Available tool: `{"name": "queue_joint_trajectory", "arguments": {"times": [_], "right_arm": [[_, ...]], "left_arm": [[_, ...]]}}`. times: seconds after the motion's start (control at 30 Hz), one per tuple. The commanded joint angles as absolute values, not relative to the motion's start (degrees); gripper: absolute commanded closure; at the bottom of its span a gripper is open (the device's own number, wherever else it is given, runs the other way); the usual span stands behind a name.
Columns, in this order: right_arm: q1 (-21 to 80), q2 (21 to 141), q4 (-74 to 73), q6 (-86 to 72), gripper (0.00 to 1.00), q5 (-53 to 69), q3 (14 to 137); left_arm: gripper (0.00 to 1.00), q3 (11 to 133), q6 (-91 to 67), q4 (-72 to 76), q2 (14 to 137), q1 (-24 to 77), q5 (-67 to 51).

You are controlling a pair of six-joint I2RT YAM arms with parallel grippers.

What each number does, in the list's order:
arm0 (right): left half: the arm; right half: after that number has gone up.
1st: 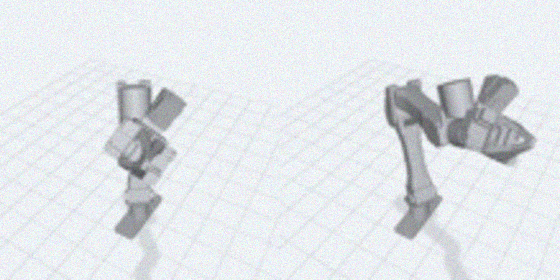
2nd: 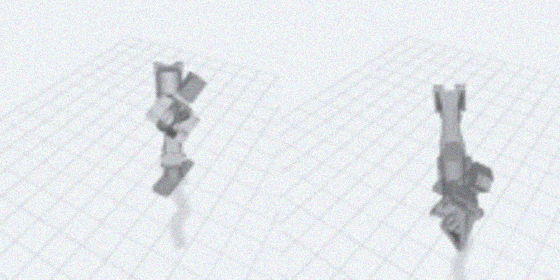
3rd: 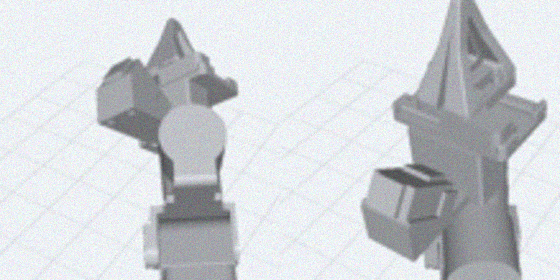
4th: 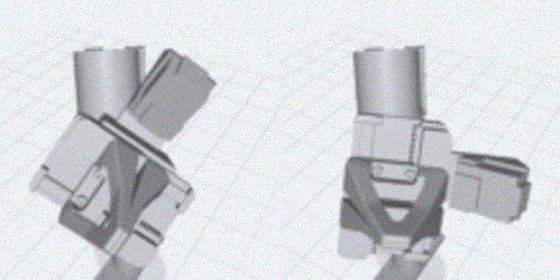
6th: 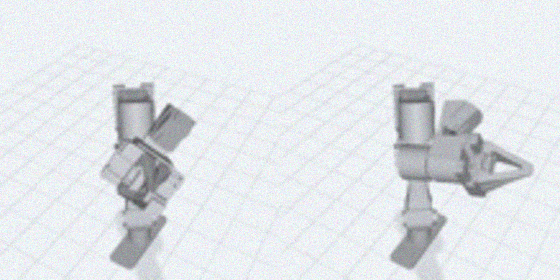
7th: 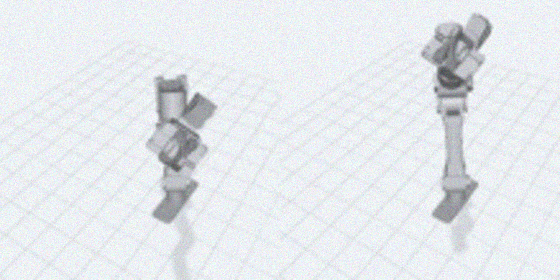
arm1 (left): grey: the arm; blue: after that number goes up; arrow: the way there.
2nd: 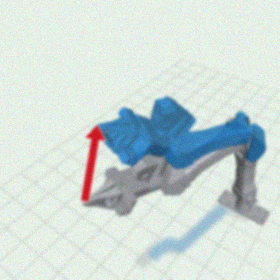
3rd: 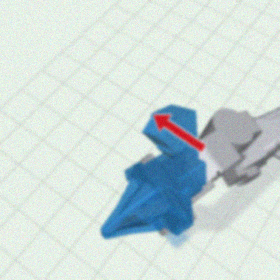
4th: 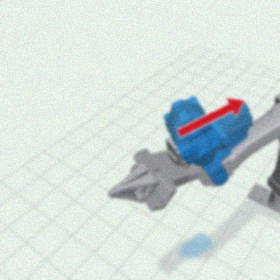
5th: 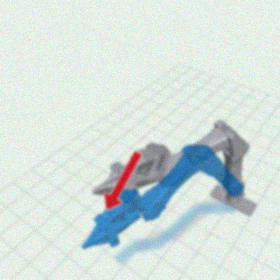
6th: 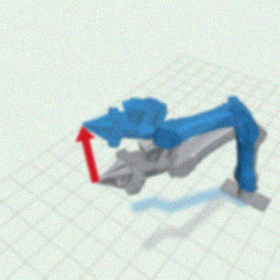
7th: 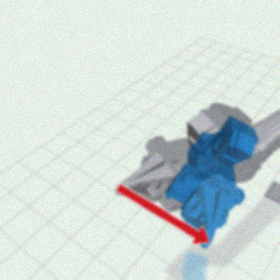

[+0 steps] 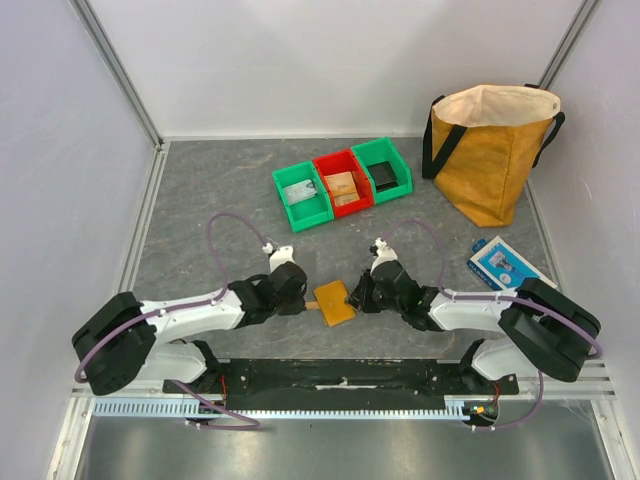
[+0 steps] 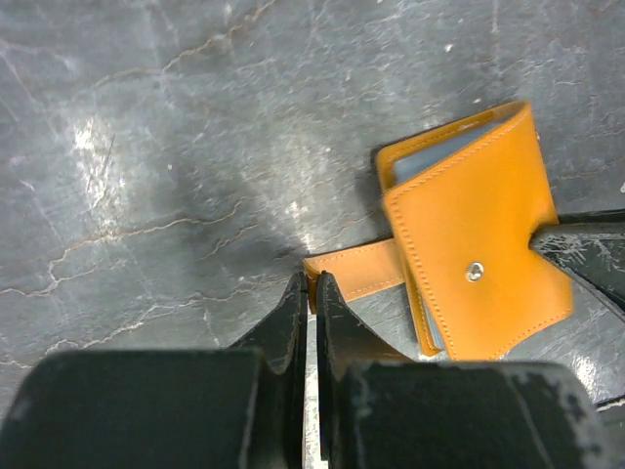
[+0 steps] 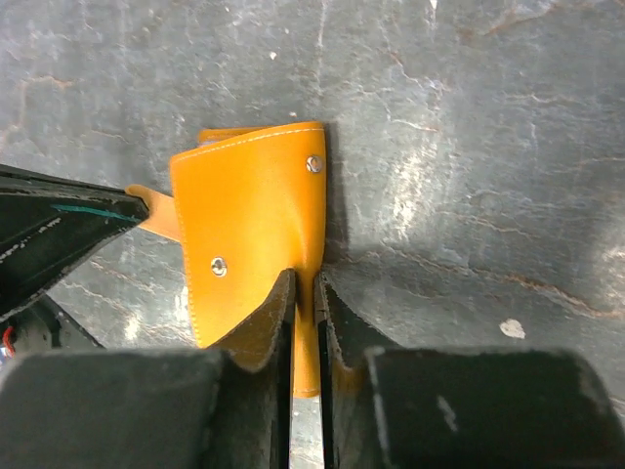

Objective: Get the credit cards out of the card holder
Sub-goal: Open the card holder at the center of the board.

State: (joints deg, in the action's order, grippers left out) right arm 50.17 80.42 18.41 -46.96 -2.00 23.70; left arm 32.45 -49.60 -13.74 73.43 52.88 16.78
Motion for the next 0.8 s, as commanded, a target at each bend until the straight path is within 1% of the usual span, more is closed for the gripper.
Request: {"name": "queue_joint_trajectory", "arguments": {"times": [0.0, 0.07, 0.13, 0.2, 0.27, 0.33, 0.4, 0.57, 0.77], "right_arm": [[50.01, 78.84, 9.67, -43.86, 0.74, -6.5, 24.08], [50.1, 78.23, 8.09, -42.02, 0.62, -6.42, 25.57], [50.18, 77.17, 4.94, -39.48, 0.45, -6.42, 28.03], [50.88, 76.21, 1.69, -36.31, 0.27, -6.85, 30.66], [52.03, 75.76, -2.52, -33.68, 0.14, -8.43, 33.47], [54.04, 76.11, -6.05, -31.3, 0.06, -10.36, 36.37], [56.85, 77.6, -9.39, -30.15, 0.02, -13.52, 39.18], [63.53, 84.27, -17.03, -30.67, 0.02, -22.13, 47.01], [68.55, 93.06, -23.46, -32.17, 0.02, -29.96, 54.13]], "left_arm": [[0.98, 26.81, -54.58, -7.22, 70.4, 51.33, 15.65], [0.98, 25.67, -55.19, -5.63, 70.49, 51.33, 14.68], [0.98, 25.05, -56.16, -4.66, 70.75, 51.42, 14.07], [0.98, 23.91, -57.39, -3.0, 70.4, 51.33, 13.45], [0.98, 22.24, -58.53, -0.19, 69.7, 51.33, 12.49], [0.98, 21.1, -59.5, 2.02, 69.17, 51.41, 12.22], [0.98, 20.31, -60.38, 2.72, 68.73, 51.33, 12.48], [0.98, 18.2, -61.79, 5.36, 67.32, 51.33, 12.57], [0.98, 16.44, -63.28, 7.64, 66.8, 51.33, 12.48]]}}
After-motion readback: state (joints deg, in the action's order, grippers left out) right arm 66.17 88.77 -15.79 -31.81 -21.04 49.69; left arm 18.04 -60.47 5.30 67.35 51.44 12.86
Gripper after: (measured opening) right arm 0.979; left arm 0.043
